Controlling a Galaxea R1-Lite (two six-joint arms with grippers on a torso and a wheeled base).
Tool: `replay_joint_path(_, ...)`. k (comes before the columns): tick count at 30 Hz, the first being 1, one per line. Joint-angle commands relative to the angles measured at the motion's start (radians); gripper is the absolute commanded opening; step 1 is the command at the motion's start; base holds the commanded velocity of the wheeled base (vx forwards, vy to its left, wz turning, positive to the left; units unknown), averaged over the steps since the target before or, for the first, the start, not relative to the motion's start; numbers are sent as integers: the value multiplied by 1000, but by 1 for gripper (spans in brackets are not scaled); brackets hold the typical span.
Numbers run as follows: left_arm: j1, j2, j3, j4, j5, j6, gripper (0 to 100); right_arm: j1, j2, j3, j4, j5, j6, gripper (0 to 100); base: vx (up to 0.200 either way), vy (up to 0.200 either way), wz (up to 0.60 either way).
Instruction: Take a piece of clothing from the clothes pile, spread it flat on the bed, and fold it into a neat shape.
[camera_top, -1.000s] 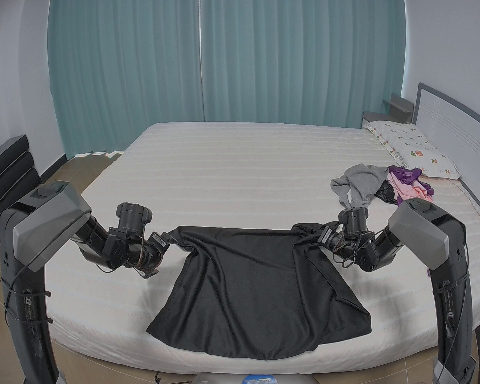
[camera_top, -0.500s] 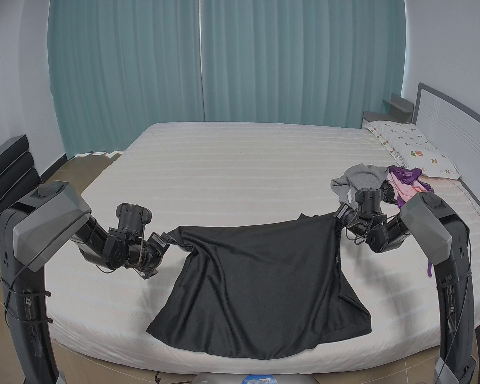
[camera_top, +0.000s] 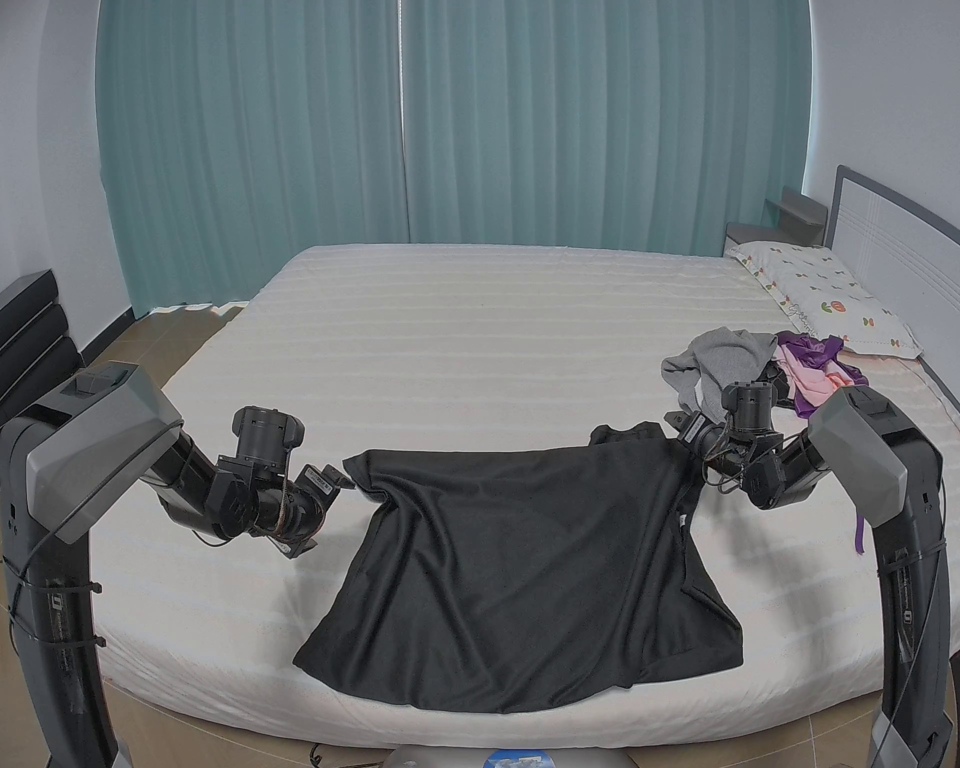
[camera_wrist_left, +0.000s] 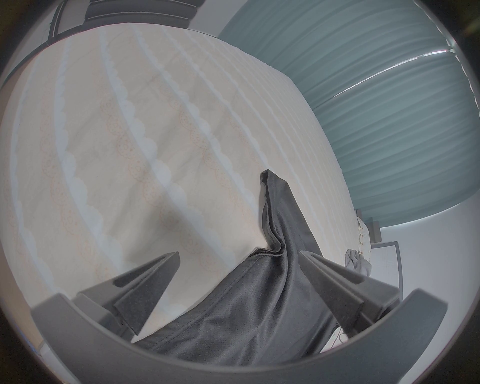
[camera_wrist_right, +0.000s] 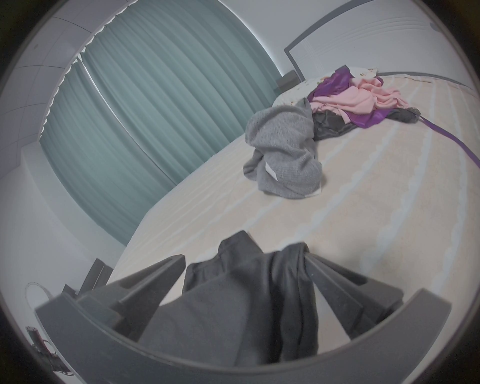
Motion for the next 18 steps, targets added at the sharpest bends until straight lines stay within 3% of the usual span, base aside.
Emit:
replay_joint_path(1, 0, -3, 7, 0, 0, -1, 100, -2, -127, 180, -3, 68, -7, 100, 0, 0, 0)
replay_joint_path(12, 0, -4, 14, -2, 0, -1, 100, 1, -361, 592, -66, 210, -128, 100, 0, 0, 0)
replay_joint_path(18, 0, -6, 16, -2, -1, -1, 100, 10, -430, 750, -69, 229, -243, 100, 0, 0, 0)
